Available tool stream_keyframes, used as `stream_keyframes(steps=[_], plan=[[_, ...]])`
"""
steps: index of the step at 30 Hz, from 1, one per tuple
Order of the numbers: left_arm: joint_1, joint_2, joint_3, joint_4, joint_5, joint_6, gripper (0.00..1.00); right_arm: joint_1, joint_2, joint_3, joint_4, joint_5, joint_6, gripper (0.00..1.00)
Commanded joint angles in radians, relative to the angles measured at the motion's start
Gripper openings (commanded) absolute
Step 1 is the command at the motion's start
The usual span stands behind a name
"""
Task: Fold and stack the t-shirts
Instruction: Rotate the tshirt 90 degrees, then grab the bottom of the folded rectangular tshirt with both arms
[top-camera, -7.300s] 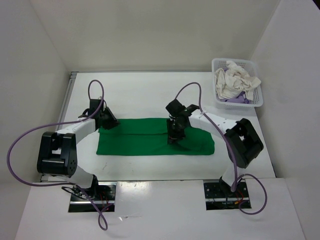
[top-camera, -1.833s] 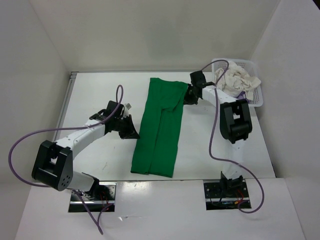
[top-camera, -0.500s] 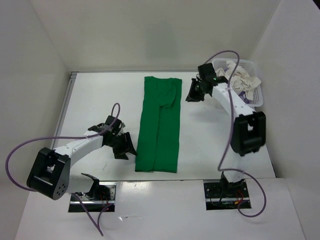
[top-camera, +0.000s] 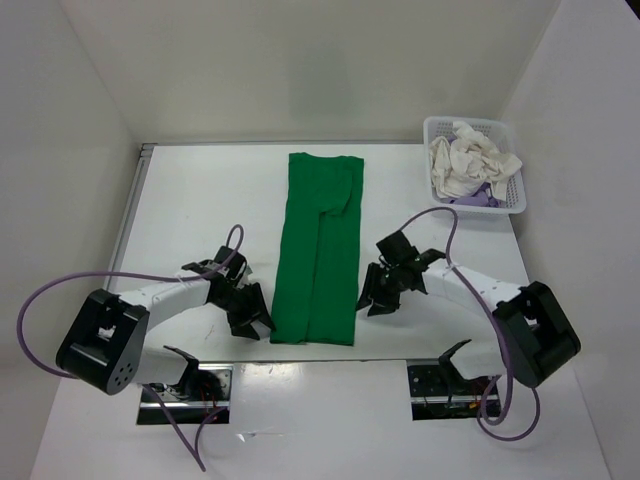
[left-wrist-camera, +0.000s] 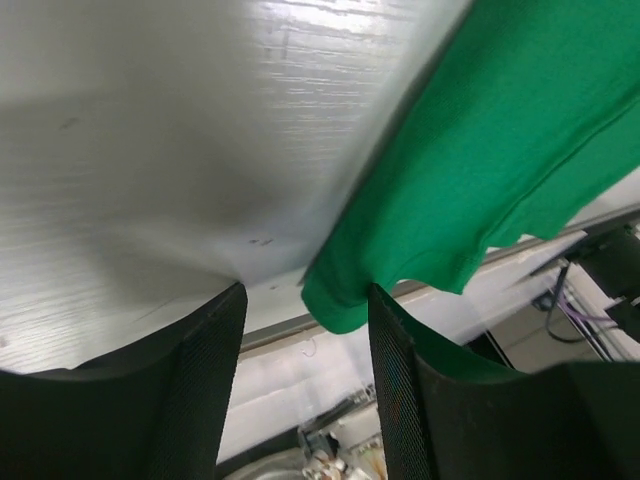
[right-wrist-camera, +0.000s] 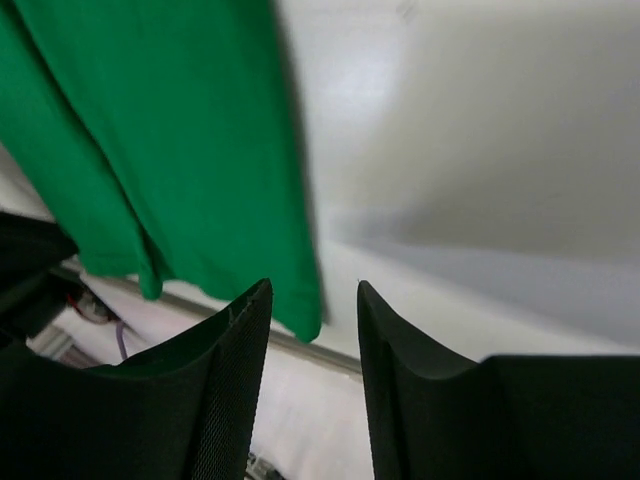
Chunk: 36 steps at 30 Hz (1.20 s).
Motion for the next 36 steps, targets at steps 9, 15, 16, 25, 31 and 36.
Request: stream_keyframes(steps=[9,15,16,25,31,36], plan=[[-0.003,0.059,-0.014,0.062,0.053,0.013,0.49,0.173,-0.093,-0.153,0.204,-0.096,0.258,0.47],[-0.014,0.080,-0.014,0.080,0.075,0.022,0.41,0.187,-0.047,-0.173,0.237,-0.107,0.267,0.45],[-0.014,0.080,-0.014,0.080,0.075,0.022,0.40,0.187,-0.038,-0.173,0.237,-0.107,0.267,0.44],[-0.034,0.099,-0.014,0.080,0.093,0.031,0.36,0.222,0.011,-0.170,0.194,-0.075,0.236,0.40],[-0.058,0.099,-0.023,0.099,0.093,0.031,0.27,0.258,0.066,-0.168,0.227,-0.084,0.245,0.29],[-0.067,0.071,-0.014,0.053,0.112,0.022,0.08,0.293,0.043,-0.142,0.202,-0.084,0.255,0.05]])
